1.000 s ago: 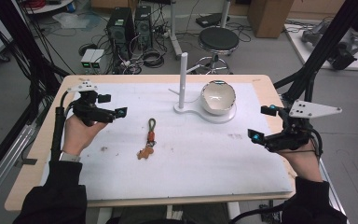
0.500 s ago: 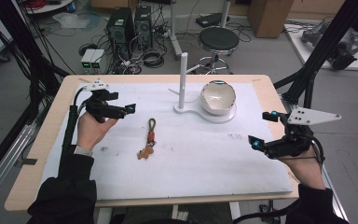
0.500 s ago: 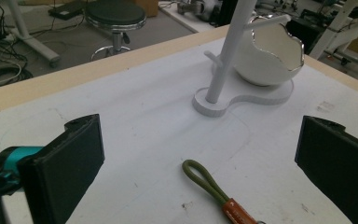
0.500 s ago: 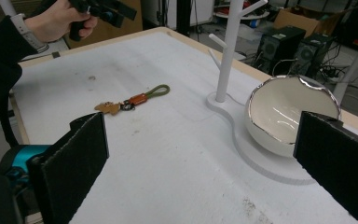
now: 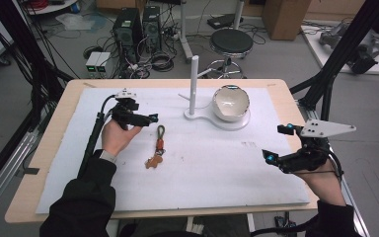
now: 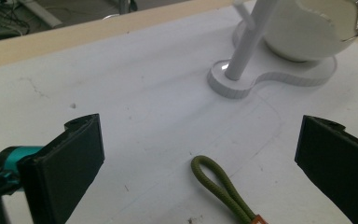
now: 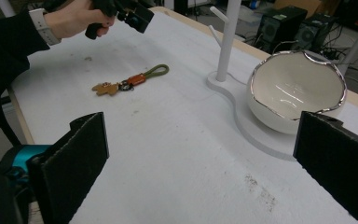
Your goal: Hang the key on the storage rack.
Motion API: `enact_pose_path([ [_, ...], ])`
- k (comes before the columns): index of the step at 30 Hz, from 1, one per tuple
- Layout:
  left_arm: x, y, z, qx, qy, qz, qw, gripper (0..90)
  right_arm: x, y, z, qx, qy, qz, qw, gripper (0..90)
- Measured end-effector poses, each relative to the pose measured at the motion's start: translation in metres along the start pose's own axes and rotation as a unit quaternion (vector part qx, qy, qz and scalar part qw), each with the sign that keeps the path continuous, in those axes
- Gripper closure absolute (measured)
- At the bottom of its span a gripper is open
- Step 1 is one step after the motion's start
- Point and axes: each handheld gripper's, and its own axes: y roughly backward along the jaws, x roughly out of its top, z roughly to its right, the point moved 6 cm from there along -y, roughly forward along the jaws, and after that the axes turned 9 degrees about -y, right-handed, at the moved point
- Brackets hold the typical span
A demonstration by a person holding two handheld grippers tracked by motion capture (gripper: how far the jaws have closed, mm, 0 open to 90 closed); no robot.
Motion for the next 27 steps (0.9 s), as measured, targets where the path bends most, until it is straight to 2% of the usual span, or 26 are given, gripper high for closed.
enact_pose_path([
  [2, -0.005, -0.009, 0.001, 0.002, 0.013, -0.011, 0.9999, 1.8, -0.002, 0.001, 0.0, 0.0, -0.004, -0.004, 1.0, 2.5],
  [5, -0.013, -0.02, 0.001, 0.008, 0.015, -0.035, 0.9992, 7.6, -0.004, 0.001, 0.002, -0.002, -0.006, -0.007, 1.0, 2.5],
  [8, -0.021, -0.029, 0.0, 0.0, 0.025, -0.053, 0.9983, 8.8, -0.006, 0.002, 0.003, -0.003, -0.008, -0.009, 0.9999, 2.5],
  [14, -0.027, -0.04, 0.001, -0.001, 0.034, -0.064, 0.9974, 10.4, -0.007, 0.001, 0.003, -0.004, -0.007, -0.012, 0.9999, 2.5],
  [17, -0.034, -0.05, 0.007, 0.0, 0.017, -0.087, 0.9961, 11.5, -0.008, 0.0, 0.004, -0.003, -0.011, -0.014, 0.9998, 2.4],
  [18, -0.034, -0.05, 0.007, 0.0, 0.017, -0.087, 0.9961, 12.0, -0.008, -0.001, 0.003, -0.002, -0.013, -0.015, 0.9998, 2.5],
  [19, -0.04, -0.056, 0.008, 0.008, 0.007, -0.108, 0.9941, 12.0, -0.008, -0.002, 0.003, -0.002, -0.009, -0.015, 0.9998, 2.4],
  [21, -0.041, -0.057, 0.008, 0.008, 0.001, -0.11, 0.9939, 11.9, -0.008, -0.002, 0.002, -0.002, -0.011, -0.017, 0.9998, 2.5],
  [25, -0.04, -0.056, 0.007, 0.005, 0.018, -0.106, 0.9942, 12.3, -0.008, -0.003, 0.003, 0.0, -0.008, -0.017, 0.9998, 2.5],
  [27, -0.04, -0.055, 0.006, 0.006, 0.02, -0.106, 0.9942, 13.1, -0.008, -0.003, 0.003, -0.001, -0.009, -0.017, 0.9998, 2.5],
])
